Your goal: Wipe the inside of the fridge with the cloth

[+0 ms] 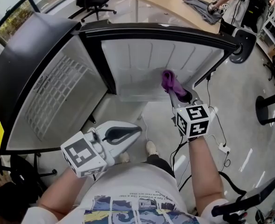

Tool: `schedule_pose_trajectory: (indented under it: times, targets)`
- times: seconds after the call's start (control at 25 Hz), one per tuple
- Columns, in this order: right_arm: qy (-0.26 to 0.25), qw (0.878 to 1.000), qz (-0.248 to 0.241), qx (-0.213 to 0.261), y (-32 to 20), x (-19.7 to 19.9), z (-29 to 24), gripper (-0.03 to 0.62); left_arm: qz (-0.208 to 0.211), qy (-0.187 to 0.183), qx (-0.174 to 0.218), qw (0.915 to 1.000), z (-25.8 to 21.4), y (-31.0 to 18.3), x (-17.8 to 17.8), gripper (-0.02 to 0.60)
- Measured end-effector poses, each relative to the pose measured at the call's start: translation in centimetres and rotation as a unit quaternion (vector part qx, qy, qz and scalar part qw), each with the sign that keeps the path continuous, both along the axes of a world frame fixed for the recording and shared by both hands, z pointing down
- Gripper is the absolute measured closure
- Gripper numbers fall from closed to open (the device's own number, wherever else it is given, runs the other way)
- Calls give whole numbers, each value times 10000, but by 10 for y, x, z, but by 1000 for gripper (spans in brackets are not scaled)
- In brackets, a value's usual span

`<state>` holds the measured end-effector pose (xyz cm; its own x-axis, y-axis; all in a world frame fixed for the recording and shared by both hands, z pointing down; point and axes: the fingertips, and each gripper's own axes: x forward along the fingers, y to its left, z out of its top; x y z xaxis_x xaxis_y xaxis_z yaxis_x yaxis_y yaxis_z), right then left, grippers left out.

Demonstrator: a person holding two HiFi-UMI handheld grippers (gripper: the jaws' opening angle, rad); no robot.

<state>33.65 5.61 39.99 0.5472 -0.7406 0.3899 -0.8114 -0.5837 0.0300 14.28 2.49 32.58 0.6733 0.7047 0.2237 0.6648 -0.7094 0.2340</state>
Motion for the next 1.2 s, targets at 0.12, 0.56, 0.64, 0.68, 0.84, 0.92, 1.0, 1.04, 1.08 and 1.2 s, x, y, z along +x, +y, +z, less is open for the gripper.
schedule_pose_trajectory:
  times: [0.12, 0.56, 0.64, 0.68, 0.84, 0.92, 1.0, 1.04, 1.08, 1.2]
  targets:
    - [-26, 9986, -520, -34, -34, -19, 5, 539, -127, -10, 5, 9999, -1, -7, -7, 577]
    - [13, 9821, -1799, -565, -131, -51, 28, 539, -830, -63, -62, 9965, 1, -45, -39, 577]
    - [-13, 9794, -1896, -694, -138, -52, 35, 539, -902, -157, -167, 9957, 0, -45, -44, 577]
    - [-43, 9782, -1933, -755, -141, -51, 40, 539, -937, -207, -222, 9951, 0, -45, -45, 577]
    - [-200, 9720, -2083, -1067, -151, -48, 63, 539, -1102, -259, -351, 9930, 5, -50, -46, 577]
    - [-289, 9689, -2126, -1233, -155, -46, 71, 539, -1154, -275, -387, 9922, 7, -55, -46, 577]
    - [-336, 9665, -2140, -1380, -157, -43, 75, 539, -1164, -295, -396, 9920, 10, -57, -44, 577]
    - [-343, 9654, -2140, -1450, -157, -43, 77, 539, -1149, -307, -421, 9920, 10, -56, -42, 577]
    - [-339, 9645, -2136, -1518, -156, -42, 79, 539, -1126, -319, -451, 9921, 9, -53, -41, 577]
    - [-321, 9624, -2109, -1685, -154, -38, 86, 539, -1040, -359, -508, 9926, 9, -45, -35, 577]
